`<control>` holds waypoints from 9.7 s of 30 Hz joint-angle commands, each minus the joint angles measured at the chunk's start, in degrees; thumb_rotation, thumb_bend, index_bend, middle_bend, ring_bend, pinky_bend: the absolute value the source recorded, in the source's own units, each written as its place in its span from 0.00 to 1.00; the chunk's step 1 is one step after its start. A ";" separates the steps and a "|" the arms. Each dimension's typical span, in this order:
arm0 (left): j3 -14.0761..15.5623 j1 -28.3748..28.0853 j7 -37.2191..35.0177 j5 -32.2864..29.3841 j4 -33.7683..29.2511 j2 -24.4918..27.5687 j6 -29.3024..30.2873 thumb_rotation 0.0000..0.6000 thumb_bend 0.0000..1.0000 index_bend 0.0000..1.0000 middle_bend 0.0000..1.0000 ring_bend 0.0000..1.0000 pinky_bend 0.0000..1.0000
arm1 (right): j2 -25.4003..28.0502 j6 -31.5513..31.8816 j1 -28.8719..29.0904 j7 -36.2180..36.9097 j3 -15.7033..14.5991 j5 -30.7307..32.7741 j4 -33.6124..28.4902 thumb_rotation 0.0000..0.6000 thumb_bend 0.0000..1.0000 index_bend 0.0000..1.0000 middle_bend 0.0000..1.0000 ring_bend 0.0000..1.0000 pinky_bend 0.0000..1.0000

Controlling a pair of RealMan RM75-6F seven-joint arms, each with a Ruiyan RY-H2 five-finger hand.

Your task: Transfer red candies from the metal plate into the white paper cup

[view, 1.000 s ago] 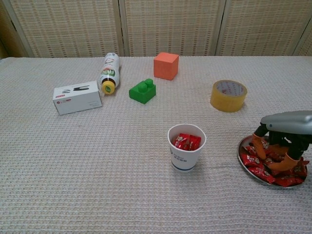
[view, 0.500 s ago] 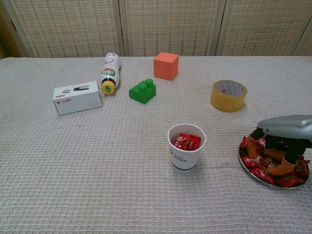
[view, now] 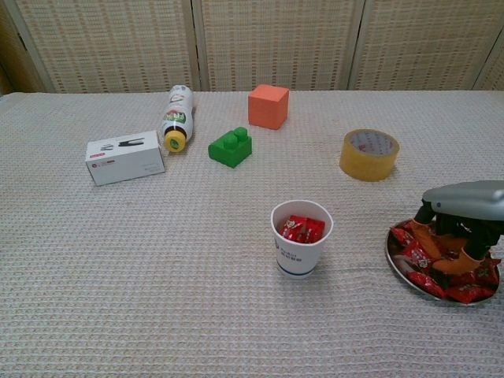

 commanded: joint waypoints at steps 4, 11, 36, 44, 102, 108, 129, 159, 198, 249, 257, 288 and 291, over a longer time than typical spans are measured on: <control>0.03 -0.04 0.08 0.03 -0.04 0.00 -0.08 1.00 0.43 0.30 0.48 0.41 0.41 | 0.86 0.04 -0.36 0.51 0.18 -0.64 -0.88 1.00 0.30 0.63 0.89 0.78 1.00; 0.02 -0.04 0.09 0.02 -0.02 -0.01 -0.06 1.00 0.43 0.30 0.48 0.41 0.41 | 1.96 0.25 -0.85 1.14 0.34 -1.92 -2.16 1.00 0.31 0.63 0.89 0.78 1.00; 0.01 -0.05 0.05 -0.10 0.03 -0.03 -0.13 1.00 0.43 0.30 0.48 0.41 0.41 | 5.43 4.85 1.70 1.86 8.74 -9.15 -16.21 1.00 0.31 0.63 0.89 0.78 1.00; -0.02 0.00 0.07 -0.03 0.12 -0.05 0.07 1.00 0.43 0.30 0.48 0.41 0.41 | -0.91 2.69 4.17 2.25 10.29 -6.86 -11.29 1.00 0.31 0.63 0.89 0.78 1.00; -0.04 0.05 -0.27 -0.18 -0.01 0.11 0.06 1.00 0.43 0.30 0.48 0.41 0.41 | 3.81 0.16 0.49 -2.68 -0.89 -1.15 -7.54 1.00 0.18 0.41 0.89 0.78 1.00; -0.06 0.09 -0.46 -0.15 0.10 0.14 0.19 1.00 0.43 0.30 0.48 0.41 0.41 | 3.64 0.20 0.52 -2.91 -1.28 -0.60 -7.15 1.00 0.18 0.42 0.89 0.78 1.00; -0.06 0.10 -0.46 -0.06 0.08 0.16 0.24 1.00 0.43 0.30 0.48 0.41 0.41 | 2.27 -1.32 0.23 -1.82 -2.08 -1.37 -4.90 1.00 0.18 0.42 0.89 0.78 1.00; -0.03 0.04 -0.37 0.00 0.05 0.09 0.11 1.00 0.43 0.30 0.48 0.41 0.41 | 0.75 -1.17 -0.41 -1.37 -2.19 -0.55 -2.12 1.00 0.18 0.49 0.89 0.78 1.00; 0.05 0.00 -0.39 0.16 0.15 0.07 0.12 1.00 0.43 0.30 0.48 0.41 0.41 | 1.08 0.33 -3.13 0.80 -0.94 -5.83 -2.15 1.00 0.29 0.62 0.90 0.79 1.00; 0.16 0.03 -0.06 0.49 0.04 0.09 0.30 1.00 0.43 0.30 0.48 0.41 0.41 | 1.42 6.87 1.74 -4.43 10.12 -8.58 -16.86 1.00 0.31 0.63 0.90 0.79 1.00; 0.05 0.04 -0.35 0.15 0.19 0.06 0.24 1.00 0.43 0.30 0.48 0.41 0.41 | -2.96 6.49 3.97 -4.68 11.43 -5.49 -12.85 1.00 0.30 0.63 0.90 0.79 1.00; 0.10 -0.05 -0.04 0.10 -0.01 0.10 -0.06 1.00 0.43 0.30 0.48 0.41 0.41 | 4.18 7.90 -1.55 -6.24 0.96 -4.15 -9.21 1.00 0.21 0.38 0.90 0.79 1.00; 0.08 -0.08 -0.07 -0.06 -0.03 0.09 -0.19 1.00 0.43 0.30 0.48 0.41 0.41 | 3.70 7.50 -1.94 -5.94 0.82 -3.40 -7.53 1.00 0.21 0.38 0.90 0.79 1.00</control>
